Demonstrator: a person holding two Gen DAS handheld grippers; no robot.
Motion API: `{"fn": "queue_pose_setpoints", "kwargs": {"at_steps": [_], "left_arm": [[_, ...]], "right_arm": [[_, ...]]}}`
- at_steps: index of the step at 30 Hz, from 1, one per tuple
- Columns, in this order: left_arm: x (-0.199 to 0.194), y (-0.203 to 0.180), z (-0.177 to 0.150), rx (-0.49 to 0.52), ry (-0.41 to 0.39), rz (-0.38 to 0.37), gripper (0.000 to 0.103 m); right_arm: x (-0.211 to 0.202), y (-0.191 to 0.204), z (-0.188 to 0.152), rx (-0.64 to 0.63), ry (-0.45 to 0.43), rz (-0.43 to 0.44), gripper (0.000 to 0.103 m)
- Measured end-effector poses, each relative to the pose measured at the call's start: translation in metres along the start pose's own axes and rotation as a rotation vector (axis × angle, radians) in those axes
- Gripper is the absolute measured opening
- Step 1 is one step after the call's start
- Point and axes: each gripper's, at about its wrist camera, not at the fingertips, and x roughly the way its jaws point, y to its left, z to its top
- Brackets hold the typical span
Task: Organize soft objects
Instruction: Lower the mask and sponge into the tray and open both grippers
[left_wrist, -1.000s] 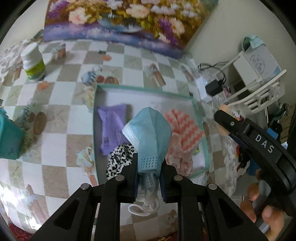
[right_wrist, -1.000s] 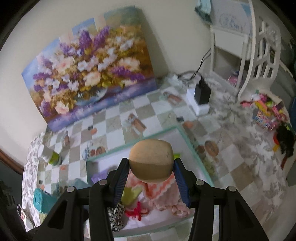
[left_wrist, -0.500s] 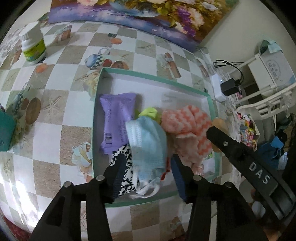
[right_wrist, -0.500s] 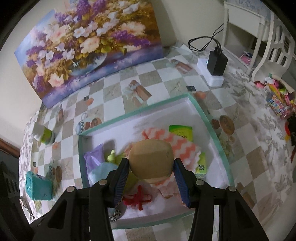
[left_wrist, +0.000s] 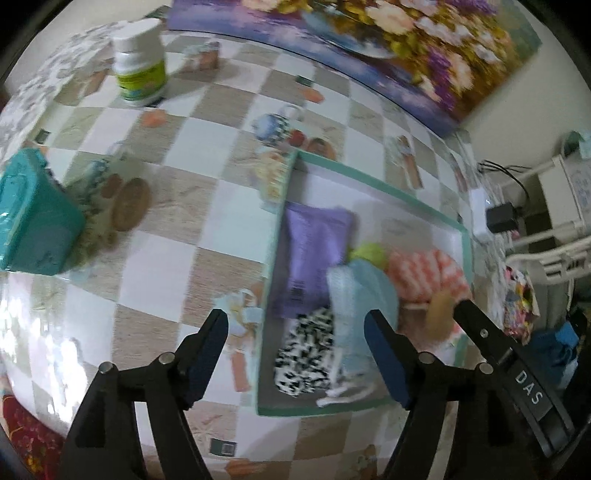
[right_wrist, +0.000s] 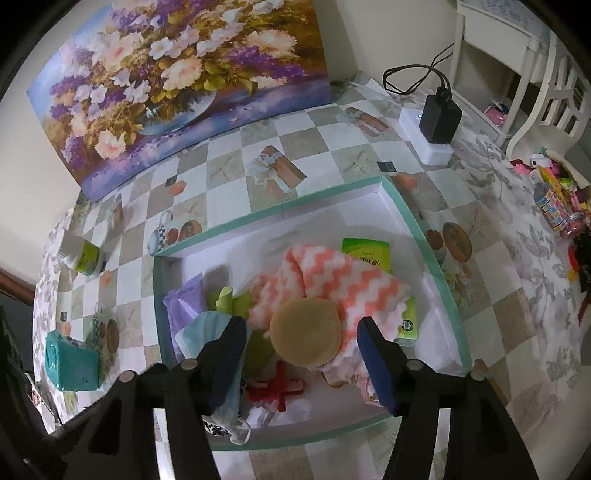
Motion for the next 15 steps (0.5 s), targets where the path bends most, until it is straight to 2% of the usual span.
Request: {"fn": "queue_pose_setpoints", "kwargs": {"at_steps": [3, 5, 8, 12, 15], "left_arm": [[-0.002, 0.007, 0.002, -0.009, -0.018, 0.046, 0.080], [-0.001, 0.009, 0.004, -0.010, -0.027, 0.082, 0.091], [0.001, 0.012, 0.005, -0.006, -0.035, 0.142, 0.092], [0.005, 0.018, 0.006, -0.018, -0.017, 0.159, 0.095], [0.007, 0.023, 0.006, -0.035, -0.017, 0.167, 0.096]], "right_arm": [[0.001, 0.001, 0.000, -0.002, 0.003, -0.009, 0.073], [0.003, 0.002, 0.000, -0.009, 0.004, -0.019, 0.076], [0.004, 0.005, -0.001, -0.020, 0.001, -0.033, 0.086], [0.007, 0.009, -0.002, -0.045, -0.014, -0.062, 0.103], [0.007, 0.011, -0.002, -0.056, -0.020, -0.064, 0.103]]}}
